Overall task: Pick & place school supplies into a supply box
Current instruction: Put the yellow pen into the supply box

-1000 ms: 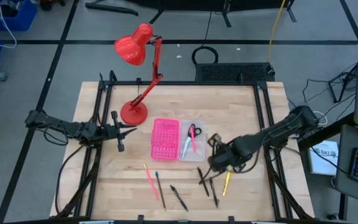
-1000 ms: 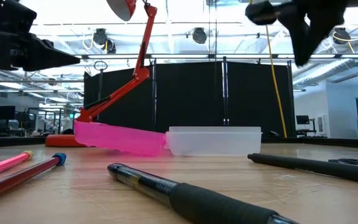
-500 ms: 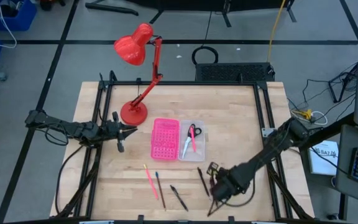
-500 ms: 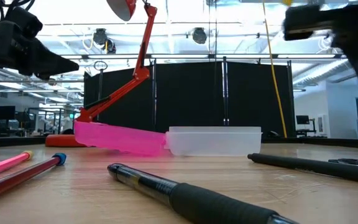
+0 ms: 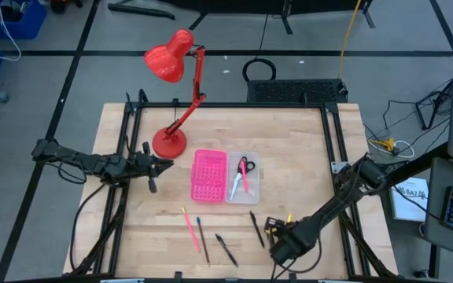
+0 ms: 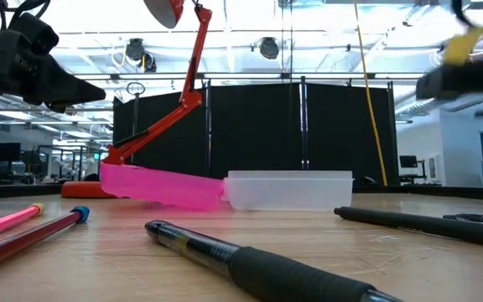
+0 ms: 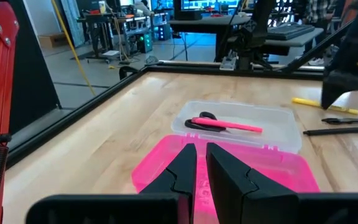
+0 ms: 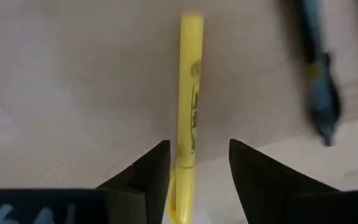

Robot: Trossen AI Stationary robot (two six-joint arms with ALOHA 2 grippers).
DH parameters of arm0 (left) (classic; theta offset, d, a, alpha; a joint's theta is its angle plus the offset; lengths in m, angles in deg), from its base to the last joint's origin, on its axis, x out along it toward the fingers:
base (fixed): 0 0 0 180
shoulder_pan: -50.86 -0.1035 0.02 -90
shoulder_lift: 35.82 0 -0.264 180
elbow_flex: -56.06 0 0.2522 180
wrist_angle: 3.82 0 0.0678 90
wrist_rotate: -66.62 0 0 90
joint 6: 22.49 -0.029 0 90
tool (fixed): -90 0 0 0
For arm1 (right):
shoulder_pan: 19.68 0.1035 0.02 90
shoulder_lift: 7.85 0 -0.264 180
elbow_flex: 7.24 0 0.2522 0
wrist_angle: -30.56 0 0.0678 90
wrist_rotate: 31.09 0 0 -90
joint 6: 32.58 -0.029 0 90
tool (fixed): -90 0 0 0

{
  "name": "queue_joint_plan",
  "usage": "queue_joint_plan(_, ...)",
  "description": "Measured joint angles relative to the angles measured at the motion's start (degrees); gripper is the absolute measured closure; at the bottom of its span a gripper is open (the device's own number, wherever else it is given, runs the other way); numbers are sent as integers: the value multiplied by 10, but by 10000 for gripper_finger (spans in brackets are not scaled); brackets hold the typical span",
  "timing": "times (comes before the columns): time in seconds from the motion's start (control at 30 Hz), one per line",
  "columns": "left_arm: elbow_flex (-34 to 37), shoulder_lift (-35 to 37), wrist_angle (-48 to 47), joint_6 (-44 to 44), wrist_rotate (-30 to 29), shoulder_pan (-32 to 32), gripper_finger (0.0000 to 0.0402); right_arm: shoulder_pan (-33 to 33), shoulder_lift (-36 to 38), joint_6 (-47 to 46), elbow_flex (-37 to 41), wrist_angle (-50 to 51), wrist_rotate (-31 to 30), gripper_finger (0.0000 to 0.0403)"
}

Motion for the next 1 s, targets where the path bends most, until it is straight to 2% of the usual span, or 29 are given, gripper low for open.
queue_joint_plan(0.33, 0, 0, -1, -17, 0, 0, 355, -13, 5, 48, 84, -75, 5, 285)
queue_joint_plan(0.63, 0, 0, -10, -19, 0, 0, 355, -13, 6, 17, 96, -97, 26, 379)
queue_joint_plan(0.83, 0, 0, -11, -4, 0, 0, 355, -11, 9, 8, 96, -93, 2, 381)
queue_joint_plan(1.0, 0, 0, -14, 1, 0, 0, 355, -12, 55, 10, 97, -63, -24, 381)
